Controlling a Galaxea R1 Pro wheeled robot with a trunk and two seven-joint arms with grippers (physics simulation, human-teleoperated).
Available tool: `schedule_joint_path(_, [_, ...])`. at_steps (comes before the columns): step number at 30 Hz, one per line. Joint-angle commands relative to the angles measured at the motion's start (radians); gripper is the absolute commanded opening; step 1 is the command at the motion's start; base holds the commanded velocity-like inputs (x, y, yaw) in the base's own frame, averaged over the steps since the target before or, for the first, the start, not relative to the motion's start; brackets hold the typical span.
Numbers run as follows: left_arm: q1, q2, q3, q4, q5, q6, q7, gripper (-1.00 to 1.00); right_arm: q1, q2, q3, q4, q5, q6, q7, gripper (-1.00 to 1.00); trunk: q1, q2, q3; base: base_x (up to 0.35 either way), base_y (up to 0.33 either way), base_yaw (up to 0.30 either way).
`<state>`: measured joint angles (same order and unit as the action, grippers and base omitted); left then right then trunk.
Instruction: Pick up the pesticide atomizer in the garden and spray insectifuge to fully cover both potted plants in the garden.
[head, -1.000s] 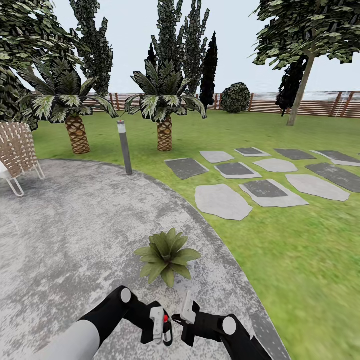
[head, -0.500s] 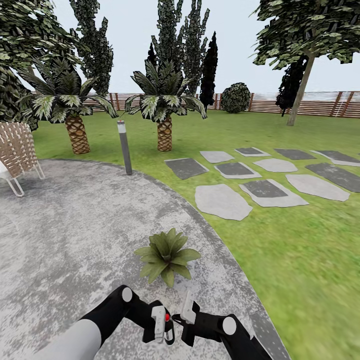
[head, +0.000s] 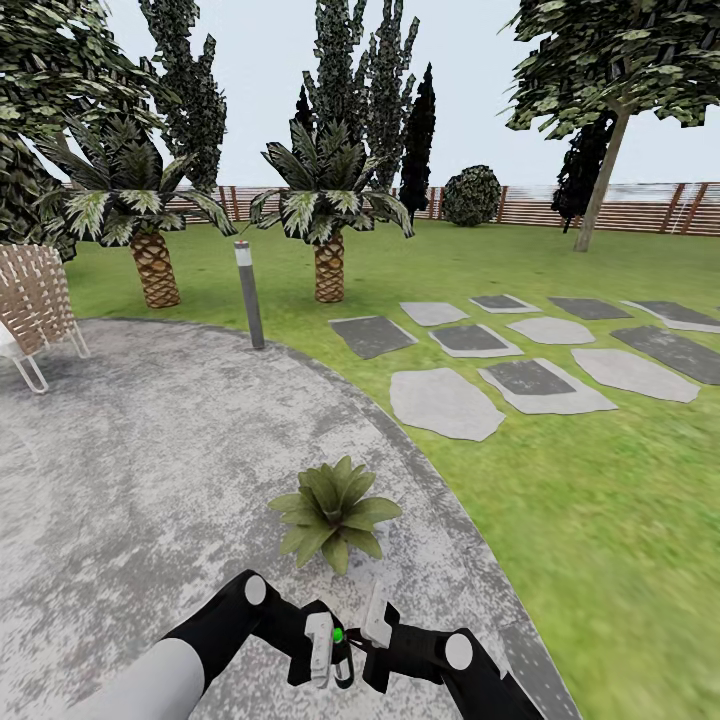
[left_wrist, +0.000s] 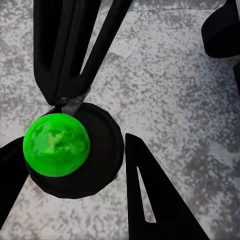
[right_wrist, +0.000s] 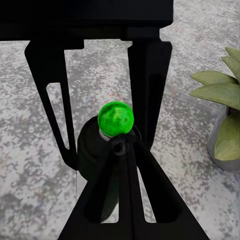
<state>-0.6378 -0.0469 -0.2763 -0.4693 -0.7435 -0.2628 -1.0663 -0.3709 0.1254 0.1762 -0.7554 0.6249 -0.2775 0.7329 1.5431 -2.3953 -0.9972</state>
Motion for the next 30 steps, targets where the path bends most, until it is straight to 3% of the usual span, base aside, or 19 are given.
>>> schedule_joint_path(1, [0.0,0.0,0.0,-0.001,-0.006,-0.005,-0.001,-1.0,0.0,0.0,-0.001,0.0,0.01,-0.006,0.0,-1.0,0.0,0.0,-0.001,0.0,0.0,0.0])
schedule_joint_path(7, [0.0,0.018,0.0,0.014,-0.012,-0.002,0.0,-1.0,0.0,0.0,-0.001,0.001,0.012,-0.006,0.0,-1.0,0.0,0.0,-0.001,0.0,0.0,0.0])
schedule_joint_path(24, [0.013,0.222,0.005,0.018,-0.011,0.003,0.001,-1.0,0.0,-0.001,-0.001,0.007,0.013,-0.006,0.0,-1.0,0.0,0.0,-0.001,0.0,0.0,0.0])
schedule_joint_path(25, [0.013,0.24,0.006,0.018,-0.011,0.003,0.001,-1.0,0.0,-0.002,-0.002,0.007,0.014,-0.006,0.0,1.0,0.0,0.0,-0.001,0.0,0.0,0.0])
schedule_joint_path(30, [0.013,0.298,0.01,0.02,-0.005,0.007,0.007,-1.0,0.0,-0.005,-0.003,0.007,0.015,-0.006,-0.001,1.0,0.0,0.0,-0.001,0.0,0.0,0.0])
